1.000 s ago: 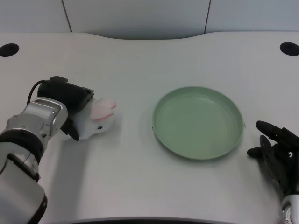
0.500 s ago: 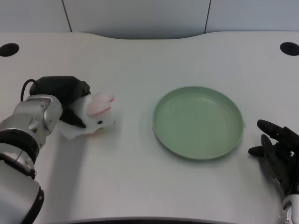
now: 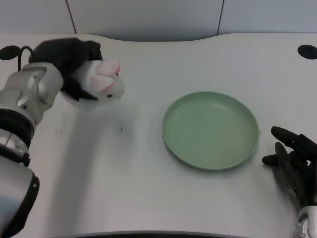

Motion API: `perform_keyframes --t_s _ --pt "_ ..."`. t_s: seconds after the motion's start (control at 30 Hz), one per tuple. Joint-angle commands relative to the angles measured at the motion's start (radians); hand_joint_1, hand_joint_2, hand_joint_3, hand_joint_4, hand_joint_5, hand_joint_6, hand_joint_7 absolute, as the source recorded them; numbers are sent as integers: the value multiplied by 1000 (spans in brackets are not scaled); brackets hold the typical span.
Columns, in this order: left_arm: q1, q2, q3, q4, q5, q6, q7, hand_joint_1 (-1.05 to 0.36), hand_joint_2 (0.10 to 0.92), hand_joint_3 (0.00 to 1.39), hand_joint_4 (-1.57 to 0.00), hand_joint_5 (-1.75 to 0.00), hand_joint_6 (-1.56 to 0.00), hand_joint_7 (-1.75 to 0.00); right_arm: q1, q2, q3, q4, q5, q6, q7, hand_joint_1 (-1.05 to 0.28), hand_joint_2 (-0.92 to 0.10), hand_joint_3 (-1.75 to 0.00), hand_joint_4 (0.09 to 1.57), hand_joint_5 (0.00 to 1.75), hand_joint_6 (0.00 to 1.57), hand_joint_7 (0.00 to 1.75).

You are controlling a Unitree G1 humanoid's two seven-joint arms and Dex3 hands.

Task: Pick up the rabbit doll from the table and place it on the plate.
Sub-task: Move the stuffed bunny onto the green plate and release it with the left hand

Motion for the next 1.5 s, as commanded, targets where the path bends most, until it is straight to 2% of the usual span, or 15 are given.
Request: perform_keyframes --t_s 0.03,0.07,0.17,0.27,0.37,0.43,0.73,0.87,0.97,1.0,1.1,1.23,1.33,1.4,1.5 --pt "-33 -11 8 -12 -12 -11 -10 -183 724 384 -649 -1649 -658 -1457 -2 -10 -5 0 8 8 3 -367 -921 -335 818 1044 879 339" --pt "-42 -31 6 -15 -12 -24 -4 -185 745 347 -647 -1643 -659 -1439 -1 -9 -5 0 7 5 3 -367 -921 -335 818 1044 879 340" --pt "-58 -80 -6 -21 -5 -60 18 -114 488 876 -837 -1737 -684 -1720 -1 -5 -6 0 8 6 3 -357 -921 -337 805 1037 879 342" --pt "-69 -114 -19 -20 6 -64 23 -110 421 1010 -867 -1745 -690 -1743 -2 -5 -4 0 6 7 3 -354 -921 -337 799 1035 880 344" --pt "-91 -186 -43 -19 21 -49 20 -130 402 998 -840 -1746 -660 -1746 -2 -8 1 2 -1 -2 6 -339 -921 -338 796 1033 882 346" --pt "-98 -230 -56 -14 29 -39 24 -147 475 823 -780 -1739 -643 -1649 -2 -8 2 5 -3 -11 8 -338 -921 -337 800 1034 879 346" --pt "-121 -354 -108 8 63 -28 42 -182 392 1007 -962 -1746 -787 -1746 3 -10 24 4 -44 -12 -40 -303 -921 -350 814 1009 884 341" --pt "-127 -413 -117 23 61 18 13 -238 435 904 -773 -1709 -668 -1738 -1 2 16 6 -25 -6 -28 -335 -921 -333 857 1029 895 345" --pt "-110 -426 -127 28 65 19 24 -262 514 731 -721 -1560 -655 -1561 -1 5 16 10 -26 -12 -29 -338 -921 -320 883 1044 896 343" --pt "-101 -427 -131 30 68 14 31 -257 522 721 -733 -1620 -656 -1638 0 5 19 11 -33 -15 -41 -330 -921 -320 889 1047 896 343" --pt "-88 -424 -140 35 71 10 40 -226 440 914 -922 -1735 -776 -1737 3 7 25 9 -43 -21 -56 -320 -921 -322 914 1064 903 344" --pt "-72 -419 -126 42 53 -7 19 -229 447 1001 -909 -1746 -761 -1746 4 11 21 11 -29 -28 -40 -314 -921 -330 928 1089 899 339" --pt "-62 -417 -118 47 39 -26 -24 -398 697 391 -739 -1746 -614 -1746 3 12 19 13 -27 -30 -36 -321 -921 -328 902 1085 899 340" --pt "-61 -417 -121 49 40 -22 -44 -475 779 162 -692 -1737 -544 -1713 1 14 14 16 -22 -36 -30 -324 -921 -324 899 1085 899 341" --pt "-75 -419 -139 56 53 5 -108 -710 825 22 -434 -1050 -491 -795 -1 12 12 22 -23 -45 -25 -333 -921 -318 877 1071 900 343"
